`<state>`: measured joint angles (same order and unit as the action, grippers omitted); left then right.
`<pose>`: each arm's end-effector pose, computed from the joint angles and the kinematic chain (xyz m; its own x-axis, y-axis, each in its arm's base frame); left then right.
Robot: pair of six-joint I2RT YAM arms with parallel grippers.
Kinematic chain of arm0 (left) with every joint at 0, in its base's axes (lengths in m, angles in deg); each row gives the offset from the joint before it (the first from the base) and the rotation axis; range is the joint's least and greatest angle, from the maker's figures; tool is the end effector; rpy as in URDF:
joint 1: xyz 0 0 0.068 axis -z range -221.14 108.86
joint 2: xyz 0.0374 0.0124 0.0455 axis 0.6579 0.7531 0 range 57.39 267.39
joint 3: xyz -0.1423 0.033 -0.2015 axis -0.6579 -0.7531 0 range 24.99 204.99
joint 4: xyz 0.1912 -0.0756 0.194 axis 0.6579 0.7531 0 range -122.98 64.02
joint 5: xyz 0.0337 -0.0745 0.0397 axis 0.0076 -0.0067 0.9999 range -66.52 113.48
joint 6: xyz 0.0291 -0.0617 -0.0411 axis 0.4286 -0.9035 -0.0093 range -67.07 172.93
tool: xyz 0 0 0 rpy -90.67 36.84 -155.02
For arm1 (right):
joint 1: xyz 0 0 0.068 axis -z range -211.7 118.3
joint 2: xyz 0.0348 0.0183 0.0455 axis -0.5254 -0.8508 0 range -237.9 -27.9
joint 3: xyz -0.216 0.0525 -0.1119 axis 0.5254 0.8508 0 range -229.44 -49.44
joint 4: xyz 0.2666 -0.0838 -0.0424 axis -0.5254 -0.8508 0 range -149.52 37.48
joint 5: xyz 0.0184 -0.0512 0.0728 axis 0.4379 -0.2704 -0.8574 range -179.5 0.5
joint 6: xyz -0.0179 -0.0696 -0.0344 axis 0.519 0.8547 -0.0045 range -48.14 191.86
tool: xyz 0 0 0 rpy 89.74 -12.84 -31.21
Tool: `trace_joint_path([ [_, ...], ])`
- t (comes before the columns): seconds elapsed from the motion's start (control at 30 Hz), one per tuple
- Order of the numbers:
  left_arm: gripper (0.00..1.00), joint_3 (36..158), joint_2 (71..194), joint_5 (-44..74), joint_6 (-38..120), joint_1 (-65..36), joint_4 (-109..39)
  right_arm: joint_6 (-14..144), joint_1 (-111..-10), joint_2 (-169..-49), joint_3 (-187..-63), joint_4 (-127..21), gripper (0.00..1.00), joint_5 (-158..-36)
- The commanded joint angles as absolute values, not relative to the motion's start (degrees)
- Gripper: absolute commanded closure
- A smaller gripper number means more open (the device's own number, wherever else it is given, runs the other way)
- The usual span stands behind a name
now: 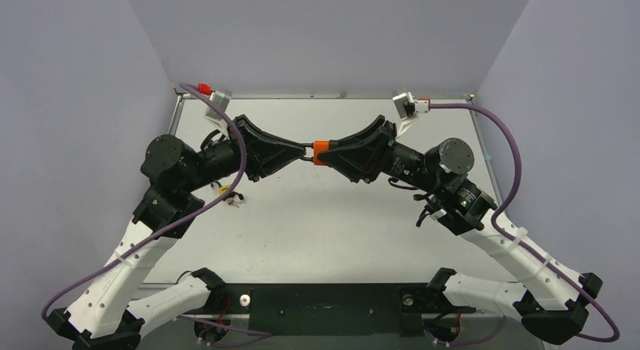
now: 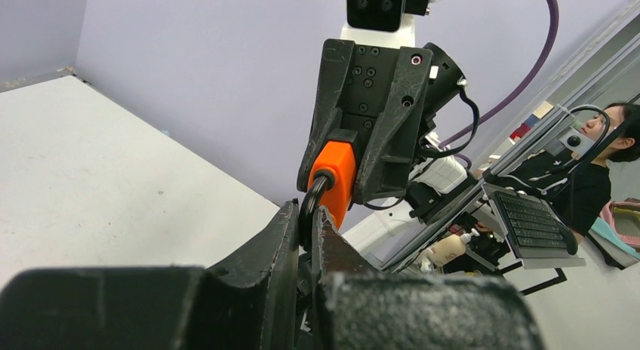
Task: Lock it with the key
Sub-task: Lock the lock.
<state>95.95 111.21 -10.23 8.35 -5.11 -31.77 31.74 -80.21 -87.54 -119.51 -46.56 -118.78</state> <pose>0.1740 -0.1735 0.4787 -0.4883 -0.3668 -0.7919 0.8117 0.1424 -0.5664 0.1602 0.2317 0.4651 -0.4786 0.3075 -0.8225 -0.8577 0.0369 0.5128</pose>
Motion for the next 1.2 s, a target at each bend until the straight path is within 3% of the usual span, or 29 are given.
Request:
trace_joint_path([
  [0.0, 1.00, 98.87, 115.59, -13.40, 6.87, -0.10, -34.53, 34.34, -83.93, -92.75, -119.79, -48.09, 1.00, -119.92],
  [0.33, 1.00, 100.13, 116.71, -11.33, 9.10, 3.63, -31.03, 35.62, -83.85, -93.99, -120.16, -49.52, 1.00, -119.03],
  [0.57, 1.00, 107.60, 118.26, -2.87, 17.82, 3.52, -12.71, 37.29, -82.96, -92.71, -121.31, -52.07, 1.00, -118.07],
  [0.8, 0.85, 106.89, 119.43, -2.99, 17.45, 3.56, -12.93, 37.69, -83.02, -92.51, -121.65, -52.18, 1.00, -117.82],
  [0.93, 0.83, 105.93, 119.22, -4.49, 16.25, 3.56, -15.19, 37.59, -83.02, -92.71, -121.22, -51.45, 1.00, -118.00],
  [1.07, 0.87, 104.64, 118.62, -5.29, 14.67, 3.51, -17.82, 37.31, -83.02, -92.91, -120.41, -50.77, 1.00, -118.26],
  [1.1, 0.96, 104.34, 118.50, -5.22, 14.42, 3.40, -18.11, 37.27, -82.94, -92.88, -120.17, -50.72, 1.00, -118.21],
  [1.17, 1.00, 104.15, 118.03, -4.56, 14.23, 3.11, -18.39, 37.30, -82.83, -92.67, -119.48, -50.72, 1.00, -118.02],
])
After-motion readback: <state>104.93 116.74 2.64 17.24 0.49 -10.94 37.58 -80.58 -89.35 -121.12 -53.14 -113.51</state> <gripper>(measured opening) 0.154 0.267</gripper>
